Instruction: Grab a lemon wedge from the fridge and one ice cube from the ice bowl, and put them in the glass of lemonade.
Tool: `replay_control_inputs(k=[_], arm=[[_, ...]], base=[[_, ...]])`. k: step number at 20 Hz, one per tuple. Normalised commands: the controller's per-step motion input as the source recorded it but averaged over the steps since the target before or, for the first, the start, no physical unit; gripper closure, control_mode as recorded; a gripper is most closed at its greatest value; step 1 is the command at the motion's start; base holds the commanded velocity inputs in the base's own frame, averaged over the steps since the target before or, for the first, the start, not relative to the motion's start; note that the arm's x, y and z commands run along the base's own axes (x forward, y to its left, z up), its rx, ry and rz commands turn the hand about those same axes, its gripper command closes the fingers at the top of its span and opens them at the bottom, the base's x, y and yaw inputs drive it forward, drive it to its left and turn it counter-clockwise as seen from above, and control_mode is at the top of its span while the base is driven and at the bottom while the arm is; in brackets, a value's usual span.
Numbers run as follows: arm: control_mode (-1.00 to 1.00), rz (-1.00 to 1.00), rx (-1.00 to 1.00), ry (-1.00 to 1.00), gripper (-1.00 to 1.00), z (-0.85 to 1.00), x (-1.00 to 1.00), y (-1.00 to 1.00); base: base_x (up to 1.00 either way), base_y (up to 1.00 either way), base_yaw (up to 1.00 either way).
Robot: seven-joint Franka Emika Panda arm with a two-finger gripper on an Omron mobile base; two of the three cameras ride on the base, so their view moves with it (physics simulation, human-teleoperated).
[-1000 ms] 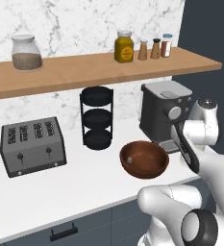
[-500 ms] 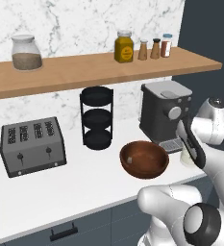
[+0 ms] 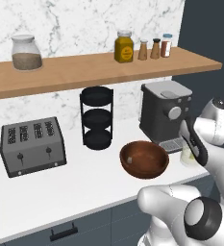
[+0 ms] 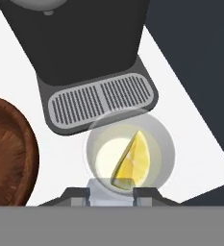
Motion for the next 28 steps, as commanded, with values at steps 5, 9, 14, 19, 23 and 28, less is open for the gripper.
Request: replay_control_inputs(k=[5, 9, 14, 19, 23, 28], arm=[[-1.0, 0.0, 0.0, 0.0, 1.0, -0.02, 0.0, -0.1], [-1.0, 0.0, 0.0, 0.0, 1.0, 0.0, 0.0, -0.03], [-1.0, 0.0, 0.0, 0.01, 1.0, 0.0, 0.06, 0.0], [-1.0, 0.0, 0.0, 0.09, 1.0, 0.0, 0.26, 0.0], [-1.0, 0.0, 0.0, 0.08, 1.0, 0.0, 0.31, -0.08], [-1.0, 0.0, 0.0, 0.07, 1.0, 0.0, 0.08, -0.16]], base=[[0.0, 0.0, 0.0], [0.0, 0.0, 0.0], [0.0, 0.0, 0.0], [0.0, 0.0, 0.0], [0.0, 0.0, 0.0], [0.0, 0.0, 0.0]])
